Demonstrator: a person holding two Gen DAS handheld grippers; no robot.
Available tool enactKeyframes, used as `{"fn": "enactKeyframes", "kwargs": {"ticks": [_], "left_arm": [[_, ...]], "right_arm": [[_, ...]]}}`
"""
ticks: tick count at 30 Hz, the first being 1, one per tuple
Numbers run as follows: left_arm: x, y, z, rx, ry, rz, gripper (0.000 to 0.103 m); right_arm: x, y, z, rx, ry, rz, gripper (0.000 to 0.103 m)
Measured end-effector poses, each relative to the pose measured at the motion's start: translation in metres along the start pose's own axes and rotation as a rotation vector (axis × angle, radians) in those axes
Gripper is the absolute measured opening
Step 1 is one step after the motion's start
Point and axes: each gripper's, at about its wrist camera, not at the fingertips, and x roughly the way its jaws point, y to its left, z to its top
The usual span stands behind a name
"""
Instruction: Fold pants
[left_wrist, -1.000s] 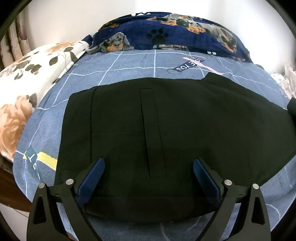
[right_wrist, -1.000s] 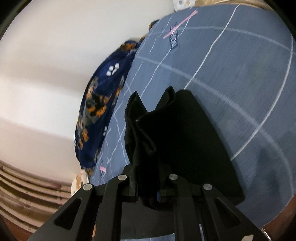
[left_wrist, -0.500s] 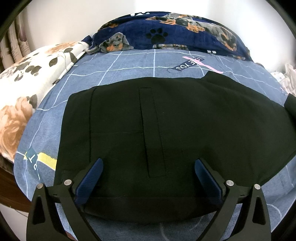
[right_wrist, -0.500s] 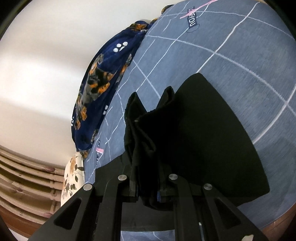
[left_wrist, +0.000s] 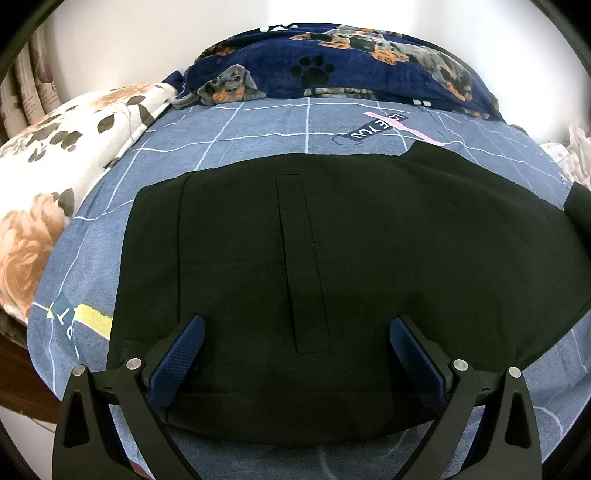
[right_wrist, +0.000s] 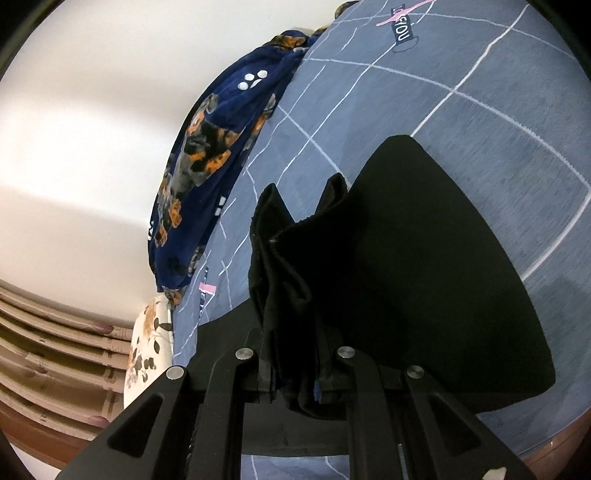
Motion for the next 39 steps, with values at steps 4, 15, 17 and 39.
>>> {"fn": "enactKeyframes", "kwargs": {"ticks": [4, 15, 17, 39], "left_arm": [[0.0, 0.0, 0.0, 0.0, 0.0, 0.0, 0.101], [0.001, 0.0, 0.0, 0.001, 0.0, 0.001, 0.101], [0.0, -0.001, 0.0, 0.001, 0.0, 0.001, 0.101], [0.001, -0.003, 0.0, 0.0, 0.0, 0.004, 0.102]], "right_arm": [[0.003, 0.003, -0.003, -0.007, 0.013, 0.003, 0.012], [0.017, 0.013, -0.014, -0.047, 0.057, 0.003, 0.012], [0.02, 0.015, -0.016, -0.048, 0.067, 0.004, 0.013], [0.05, 0.039, -0.043, -0.127, 0.154, 0.007, 0.015]]}}
